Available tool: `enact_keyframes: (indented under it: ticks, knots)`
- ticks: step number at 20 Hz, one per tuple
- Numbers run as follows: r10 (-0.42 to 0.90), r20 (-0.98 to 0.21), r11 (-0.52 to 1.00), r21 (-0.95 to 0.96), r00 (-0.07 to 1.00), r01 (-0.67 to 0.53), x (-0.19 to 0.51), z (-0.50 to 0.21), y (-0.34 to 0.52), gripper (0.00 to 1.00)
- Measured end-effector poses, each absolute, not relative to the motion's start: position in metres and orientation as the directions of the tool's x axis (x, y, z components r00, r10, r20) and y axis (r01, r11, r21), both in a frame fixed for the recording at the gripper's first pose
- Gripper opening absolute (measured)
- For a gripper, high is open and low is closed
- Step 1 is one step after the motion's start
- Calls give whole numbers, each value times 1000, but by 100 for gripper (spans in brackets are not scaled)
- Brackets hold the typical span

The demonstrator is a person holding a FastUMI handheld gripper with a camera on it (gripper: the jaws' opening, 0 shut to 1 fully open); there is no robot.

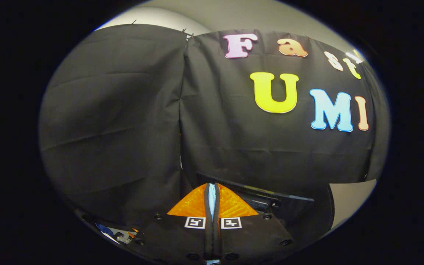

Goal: Put the clothes into the washing machine and then close the washing machine lid.

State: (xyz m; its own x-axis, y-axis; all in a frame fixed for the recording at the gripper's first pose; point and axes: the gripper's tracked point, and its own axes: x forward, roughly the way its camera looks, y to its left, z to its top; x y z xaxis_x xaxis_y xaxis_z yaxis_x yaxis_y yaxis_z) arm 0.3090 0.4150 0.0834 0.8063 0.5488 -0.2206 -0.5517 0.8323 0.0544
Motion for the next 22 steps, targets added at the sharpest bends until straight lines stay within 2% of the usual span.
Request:
enact_keyframes:
  ticks: [8, 13, 17, 22]
  knots:
    - [484, -493, 853, 83, 723, -515, 329, -50, 432, 1]
    - [378, -687, 904, 128, 621, -409, 336, -157, 417, 1]
    - [349, -737, 911, 121, 579, -395, 327, -179, 409, 2]
    - [361, -729, 907, 128, 582, -402, 331, -177, 409, 1]
